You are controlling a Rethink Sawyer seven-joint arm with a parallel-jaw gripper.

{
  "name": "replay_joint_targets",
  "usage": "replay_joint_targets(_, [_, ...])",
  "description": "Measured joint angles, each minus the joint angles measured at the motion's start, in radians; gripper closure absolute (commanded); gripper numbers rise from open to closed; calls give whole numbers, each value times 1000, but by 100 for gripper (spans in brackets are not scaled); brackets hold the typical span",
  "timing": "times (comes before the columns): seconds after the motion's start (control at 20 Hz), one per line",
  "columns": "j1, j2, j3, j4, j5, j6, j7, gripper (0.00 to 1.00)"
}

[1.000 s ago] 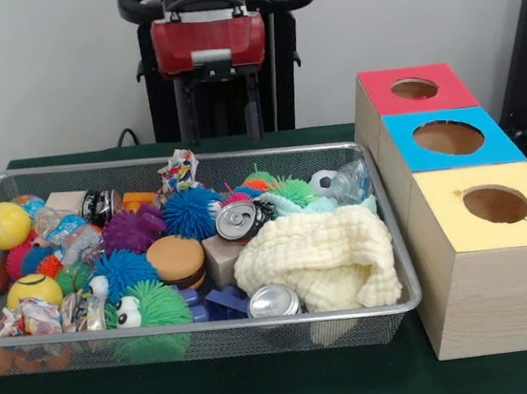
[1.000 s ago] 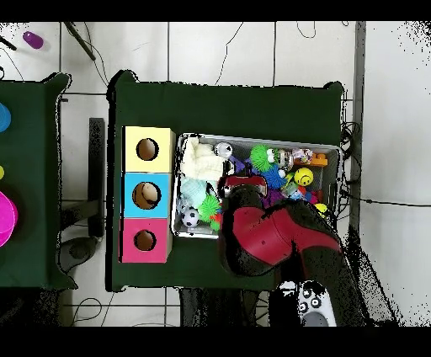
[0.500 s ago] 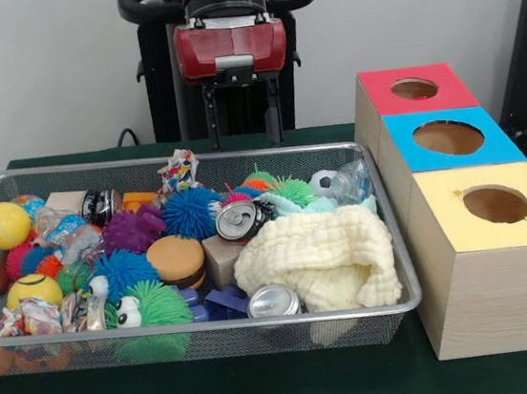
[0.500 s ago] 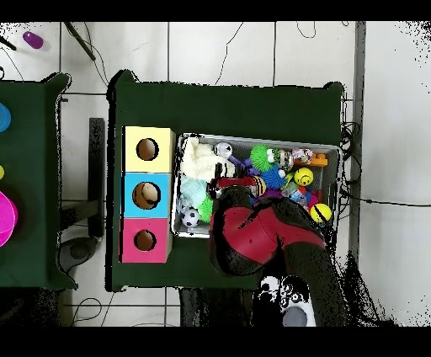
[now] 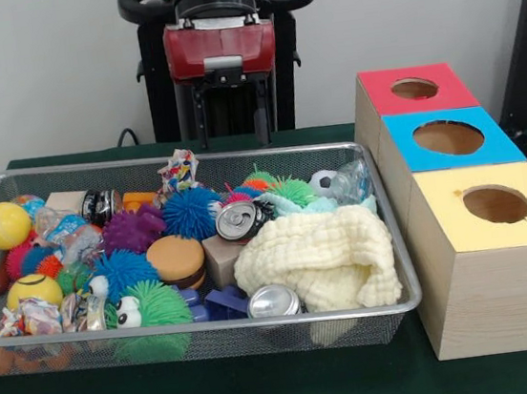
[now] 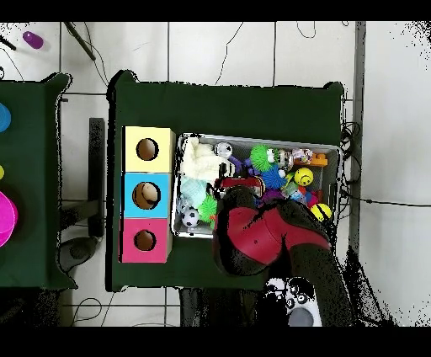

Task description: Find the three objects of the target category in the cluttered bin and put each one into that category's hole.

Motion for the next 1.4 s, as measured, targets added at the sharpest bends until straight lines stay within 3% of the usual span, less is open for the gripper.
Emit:
replay_joint_targets(0.85, [-58,-1,0,0,0,0,0,0])
replay_joint_targets(1.4, [-46,0,-8,0,0,0,0,0])
